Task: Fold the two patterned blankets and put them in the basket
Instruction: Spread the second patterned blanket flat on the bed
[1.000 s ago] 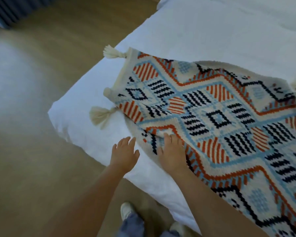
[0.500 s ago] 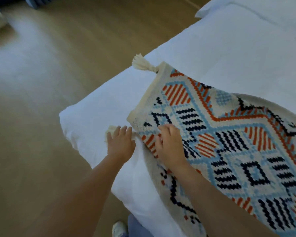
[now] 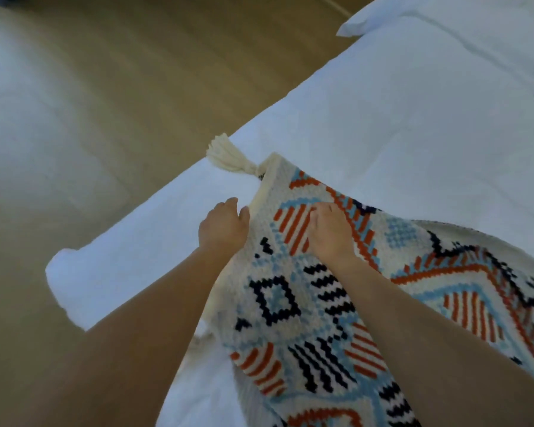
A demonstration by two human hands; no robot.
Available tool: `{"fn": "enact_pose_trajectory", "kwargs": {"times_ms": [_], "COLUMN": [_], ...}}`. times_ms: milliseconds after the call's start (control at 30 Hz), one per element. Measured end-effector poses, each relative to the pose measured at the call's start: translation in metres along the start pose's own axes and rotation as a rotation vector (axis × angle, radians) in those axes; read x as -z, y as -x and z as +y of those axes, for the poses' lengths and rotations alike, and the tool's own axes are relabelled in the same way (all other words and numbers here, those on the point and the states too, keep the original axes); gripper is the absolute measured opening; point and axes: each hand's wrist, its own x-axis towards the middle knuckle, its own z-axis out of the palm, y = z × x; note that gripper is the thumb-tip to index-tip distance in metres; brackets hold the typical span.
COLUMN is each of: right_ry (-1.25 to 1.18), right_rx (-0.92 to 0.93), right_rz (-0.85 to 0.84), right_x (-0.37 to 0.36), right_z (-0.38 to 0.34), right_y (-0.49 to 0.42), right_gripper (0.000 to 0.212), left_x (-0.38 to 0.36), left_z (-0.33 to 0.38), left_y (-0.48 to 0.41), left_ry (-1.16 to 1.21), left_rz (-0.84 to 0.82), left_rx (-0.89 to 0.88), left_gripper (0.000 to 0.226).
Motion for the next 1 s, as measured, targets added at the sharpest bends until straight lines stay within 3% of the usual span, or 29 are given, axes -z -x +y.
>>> {"fn": "enact_pose_trajectory", "kwargs": {"times_ms": [133, 233, 300, 367, 433, 467, 500, 567, 667, 733, 833, 933, 967, 1000], "right_ry": [-0.124, -0.166, -0.258, -0.272, -0.090, -0.029, -0.009, -0.049, -0.099, -0.028, 0.005, 0.068, 0.120, 0.171], "right_rx": [-0.257, -0.351, -0.402, -0.385, -0.306, -0.301, -0.312, -0.342, -0.374, -0.318, -0.293, -0.391, -0.427, -0.458], "right_rz": [0.047, 0.118, 0.028, -0.218, -0.486, -0.572, -0.613, -0.542, -0.125, 0.192, 0.480, 0.477, 0.402, 0.296], "right_x": [0.009, 0.003, -0.002, -0.008, -0.012, -0.012, -0.008, 0.006, 0.041, 0.062, 0.079, 0.071, 0.061, 0.048], "right_z": [0.028, 0.040, 0.041, 0.041, 0.036, 0.033, 0.030, 0.030, 0.039, 0.044, 0.054, 0.069, 0.075, 0.080], "right_y": [-0.052, -0.083, -0.098, -0.110, -0.117, -0.122, -0.128, -0.142, -0.166, -0.181, -0.212, -0.240, -0.245, -0.245], "right_gripper": [0.028, 0.028, 0.035, 0.038, 0.031, 0.025, 0.021, 0.022, 0.016, 0.015, 0.018, 0.012, 0.008, 0.021], "left_x": [-0.009, -0.015, -0.016, -0.018, -0.019, -0.020, -0.022, -0.022, -0.010, 0.002, 0.010, -0.008, -0.020, -0.035], "left_z": [0.032, 0.056, 0.071, 0.083, 0.095, 0.101, 0.108, 0.121, 0.152, 0.176, 0.222, 0.240, 0.235, 0.225], "left_y": [-0.069, -0.121, -0.150, -0.171, -0.185, -0.191, -0.197, -0.211, -0.233, -0.250, -0.275, -0.282, -0.278, -0.272], "left_ry": [0.229, 0.420, 0.550, 0.540, 0.453, 0.415, 0.404, 0.466, 0.711, 0.815, 0.836, 0.599, 0.488, 0.388], "left_rz": [-0.138, -0.155, -0.185, -0.226, -0.277, -0.301, -0.325, -0.353, -0.361, -0.341, -0.294, -0.277, -0.307, -0.356], "left_rx": [0.210, 0.356, 0.440, 0.441, 0.319, 0.274, 0.237, 0.183, 0.144, 0.073, -0.096, -0.215, -0.223, -0.223], "left_gripper": [0.068, 0.084, 0.089, 0.076, 0.028, 0.017, 0.019, 0.024, 0.011, 0.018, 0.019, 0.039, 0.045, 0.049]}}
